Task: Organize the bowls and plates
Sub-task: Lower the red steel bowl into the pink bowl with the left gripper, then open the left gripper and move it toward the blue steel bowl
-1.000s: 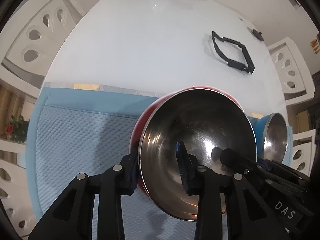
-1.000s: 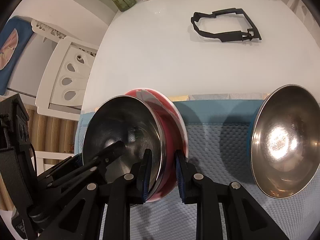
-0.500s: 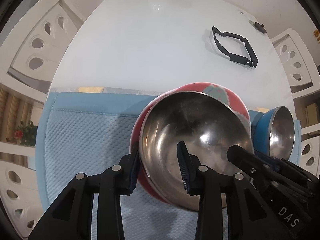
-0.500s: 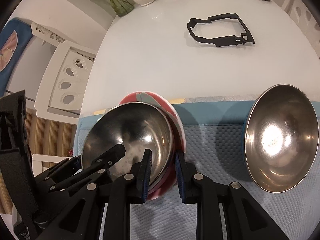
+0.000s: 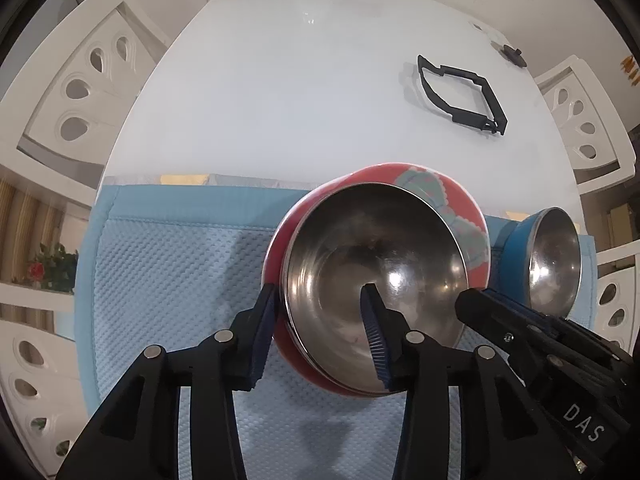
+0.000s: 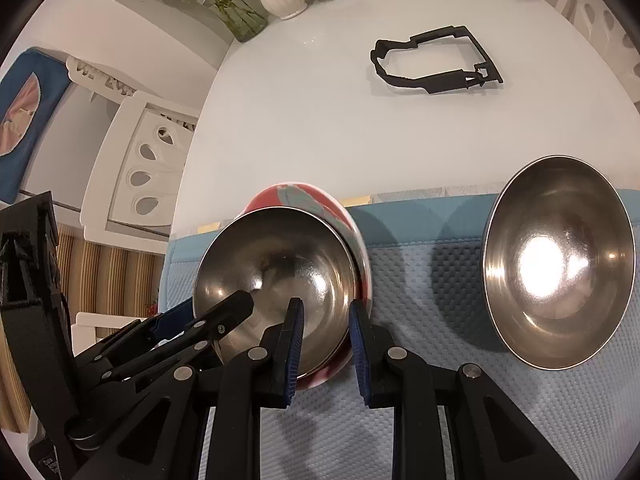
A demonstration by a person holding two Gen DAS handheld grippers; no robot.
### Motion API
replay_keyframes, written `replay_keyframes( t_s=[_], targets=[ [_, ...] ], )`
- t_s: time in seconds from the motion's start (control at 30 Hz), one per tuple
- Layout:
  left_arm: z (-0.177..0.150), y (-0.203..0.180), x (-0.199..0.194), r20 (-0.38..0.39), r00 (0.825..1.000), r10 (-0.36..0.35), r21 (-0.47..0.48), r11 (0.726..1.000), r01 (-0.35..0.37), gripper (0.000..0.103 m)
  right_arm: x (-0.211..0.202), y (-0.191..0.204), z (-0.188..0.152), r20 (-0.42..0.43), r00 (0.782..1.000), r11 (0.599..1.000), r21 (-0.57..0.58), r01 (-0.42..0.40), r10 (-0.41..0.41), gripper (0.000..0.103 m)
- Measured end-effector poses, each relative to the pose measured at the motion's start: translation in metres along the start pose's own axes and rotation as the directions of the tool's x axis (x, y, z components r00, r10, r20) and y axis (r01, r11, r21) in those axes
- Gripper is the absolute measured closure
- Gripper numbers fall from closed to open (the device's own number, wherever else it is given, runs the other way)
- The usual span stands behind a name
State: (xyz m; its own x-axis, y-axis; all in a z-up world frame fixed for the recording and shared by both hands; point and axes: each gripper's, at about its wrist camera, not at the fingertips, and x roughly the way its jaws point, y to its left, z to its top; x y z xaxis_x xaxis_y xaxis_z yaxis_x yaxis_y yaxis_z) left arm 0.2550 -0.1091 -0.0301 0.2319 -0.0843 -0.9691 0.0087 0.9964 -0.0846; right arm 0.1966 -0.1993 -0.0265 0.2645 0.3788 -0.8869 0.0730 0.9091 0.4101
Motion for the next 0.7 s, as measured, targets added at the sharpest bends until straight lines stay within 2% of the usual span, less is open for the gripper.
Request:
replay_keyframes(
  t_s=[0.3,0.5,0.53,0.6,0.7],
  targets=[
    [-0.006,0.001,-0.003,-0.013,1.000,-0.016,-0.023,1.000,0.016,0.061,-0.002,-0.003,-0.002,-0.009,1.000,1.000,0.012,-0.014,0.014,0.081],
    [-0.008,-0.002,-0.013,0.002,1.000,-0.004,-0.029,1.000,0.004,0.049,-0.017,-0.006,-0.003,0.009,1.000,1.000,0.013,-0.024,0.024,0.080],
    [-0.008,-0.004,-0.015,0.006,1.000,-0.001,-0.029,1.000,0.001,0.045,-0.020,-0.008,-0.004,0.013,1.000,1.000,0.016,-0.025,0.025,0.079],
    [-0.009,-0.007,-0.019,0.015,1.000,0.008,-0.026,1.000,-0.007,0.043,-0.026,-0.012,-0.005,0.021,0.999,0.999,0.022,-0.029,0.028,0.075],
    [-0.010,-0.015,-0.023,0.013,1.000,0.007,-0.021,1.000,-0.007,0.037,-0.035,-0.019,-0.006,0.038,0.999,0.999,0.031,-0.033,0.032,0.055]
  ],
)
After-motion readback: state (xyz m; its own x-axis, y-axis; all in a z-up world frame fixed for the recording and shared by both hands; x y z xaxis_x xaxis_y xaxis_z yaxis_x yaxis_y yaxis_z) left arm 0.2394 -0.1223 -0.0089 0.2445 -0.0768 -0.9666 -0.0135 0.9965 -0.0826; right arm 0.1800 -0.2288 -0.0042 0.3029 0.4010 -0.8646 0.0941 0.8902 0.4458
